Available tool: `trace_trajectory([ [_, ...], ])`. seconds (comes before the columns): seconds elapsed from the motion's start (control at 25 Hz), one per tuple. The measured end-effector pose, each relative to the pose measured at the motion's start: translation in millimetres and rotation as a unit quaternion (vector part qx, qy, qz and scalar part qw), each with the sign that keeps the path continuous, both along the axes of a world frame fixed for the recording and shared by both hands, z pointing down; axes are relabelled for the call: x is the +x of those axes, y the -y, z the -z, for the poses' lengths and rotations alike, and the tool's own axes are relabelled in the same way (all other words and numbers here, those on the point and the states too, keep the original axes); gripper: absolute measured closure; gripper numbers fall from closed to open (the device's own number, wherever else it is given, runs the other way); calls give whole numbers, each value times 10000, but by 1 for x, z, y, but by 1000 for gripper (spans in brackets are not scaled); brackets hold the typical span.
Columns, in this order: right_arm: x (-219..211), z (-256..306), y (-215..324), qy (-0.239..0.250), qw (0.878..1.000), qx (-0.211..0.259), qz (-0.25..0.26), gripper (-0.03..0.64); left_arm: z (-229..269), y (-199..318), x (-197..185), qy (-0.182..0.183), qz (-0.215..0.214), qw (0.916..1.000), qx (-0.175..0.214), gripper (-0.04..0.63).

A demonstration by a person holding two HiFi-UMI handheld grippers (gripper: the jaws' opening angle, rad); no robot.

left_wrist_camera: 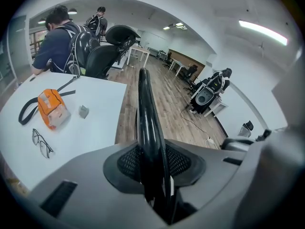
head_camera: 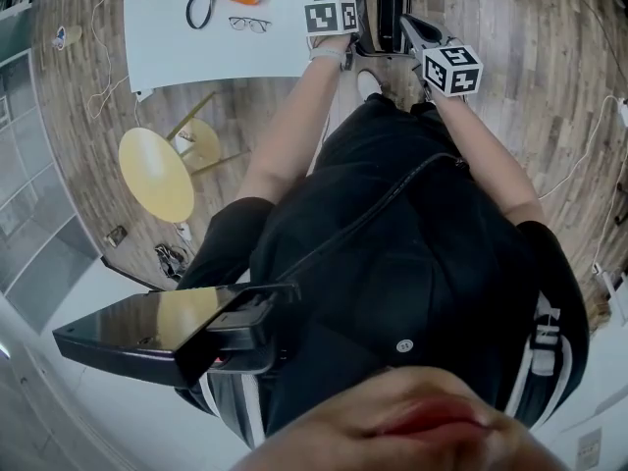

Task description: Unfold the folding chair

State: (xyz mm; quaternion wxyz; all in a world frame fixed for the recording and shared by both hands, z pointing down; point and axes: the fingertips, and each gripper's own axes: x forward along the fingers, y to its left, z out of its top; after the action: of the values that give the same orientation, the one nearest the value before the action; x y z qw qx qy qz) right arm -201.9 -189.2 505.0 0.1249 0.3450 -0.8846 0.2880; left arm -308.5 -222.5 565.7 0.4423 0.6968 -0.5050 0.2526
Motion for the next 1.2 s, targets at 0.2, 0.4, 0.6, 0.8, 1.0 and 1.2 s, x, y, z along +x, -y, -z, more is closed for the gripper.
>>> trace_trajectory([
  [0.2,13,-71,12,-436,9971,-608,-99,607,7,4,31,-109,-44,9999,118,495],
  [0.4,14,-138,24,-772,9910,-1087,-101,606,12,7,52,-68,-72,9997,236,499],
  [0.6,35,-186,37,-1150,9827,-1415,-329,519,18,5,67,-11,-86,9995,309,500],
  [0.8,22,-219,50,-1261,9781,-1586,-472,401,23,7,77,42,-150,9990,410,499],
  [1.0,18,-234,55,-1389,9703,-1811,-803,350,26,4,93,33,-262,9987,446,494],
  [1.2,-3,-256,53,-1168,9640,-2248,-811,348,24,4,96,-33,-290,9983,499,488],
])
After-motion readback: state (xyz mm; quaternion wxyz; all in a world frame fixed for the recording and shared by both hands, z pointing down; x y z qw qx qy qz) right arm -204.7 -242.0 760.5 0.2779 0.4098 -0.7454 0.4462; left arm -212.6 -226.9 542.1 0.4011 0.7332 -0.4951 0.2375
